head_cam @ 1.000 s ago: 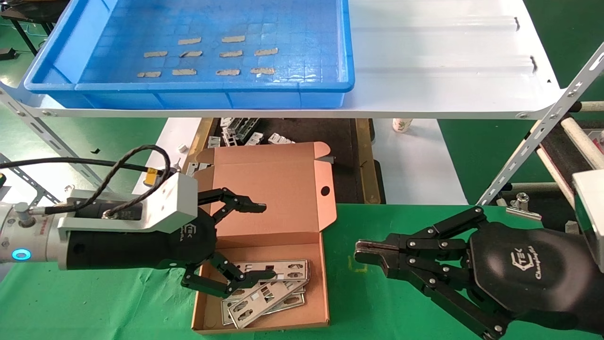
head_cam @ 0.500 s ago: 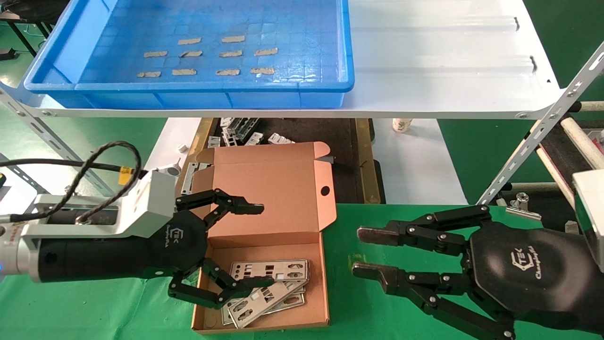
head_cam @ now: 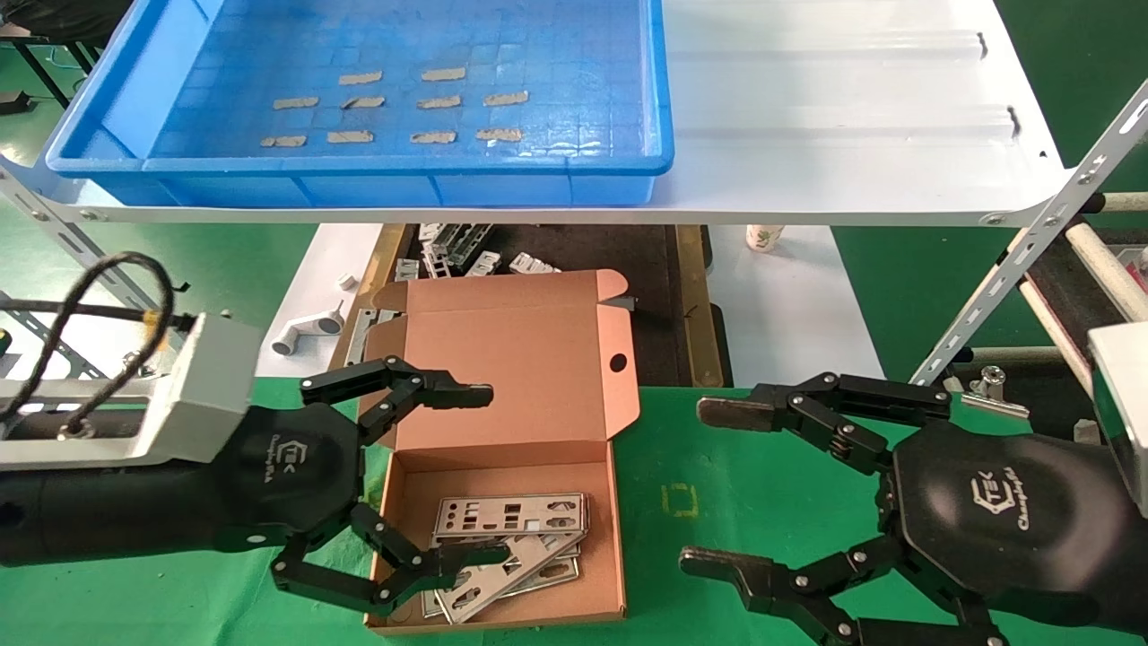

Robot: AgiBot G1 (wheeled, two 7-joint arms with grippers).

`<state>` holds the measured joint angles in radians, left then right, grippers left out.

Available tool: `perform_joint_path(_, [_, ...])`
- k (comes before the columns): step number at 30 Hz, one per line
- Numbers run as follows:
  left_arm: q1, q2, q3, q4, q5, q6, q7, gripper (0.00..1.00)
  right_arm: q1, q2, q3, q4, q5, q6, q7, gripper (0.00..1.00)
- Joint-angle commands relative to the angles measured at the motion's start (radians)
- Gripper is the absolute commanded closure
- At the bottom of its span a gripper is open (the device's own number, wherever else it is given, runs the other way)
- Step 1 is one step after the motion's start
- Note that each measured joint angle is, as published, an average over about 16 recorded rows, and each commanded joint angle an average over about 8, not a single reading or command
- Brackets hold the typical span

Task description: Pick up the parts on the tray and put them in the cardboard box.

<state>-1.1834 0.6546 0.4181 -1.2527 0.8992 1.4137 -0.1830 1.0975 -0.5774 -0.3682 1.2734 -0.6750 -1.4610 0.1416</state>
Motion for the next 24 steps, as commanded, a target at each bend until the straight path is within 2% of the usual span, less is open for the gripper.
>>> perform_joint_path(1, [0.011,-0.005,-0.014,-0.003,-0.017,0.009,0.0,0.0,0.0,0.0,0.0,0.0,0.0,0.0,0.0,0.0])
perform_joint_path(24, [0.117,-0.047,-0.149,-0.033,-0.183,0.088,-0.005,0.0,0.0,0.0,0.0,0.0,0.0,0.0,0.0,0.0])
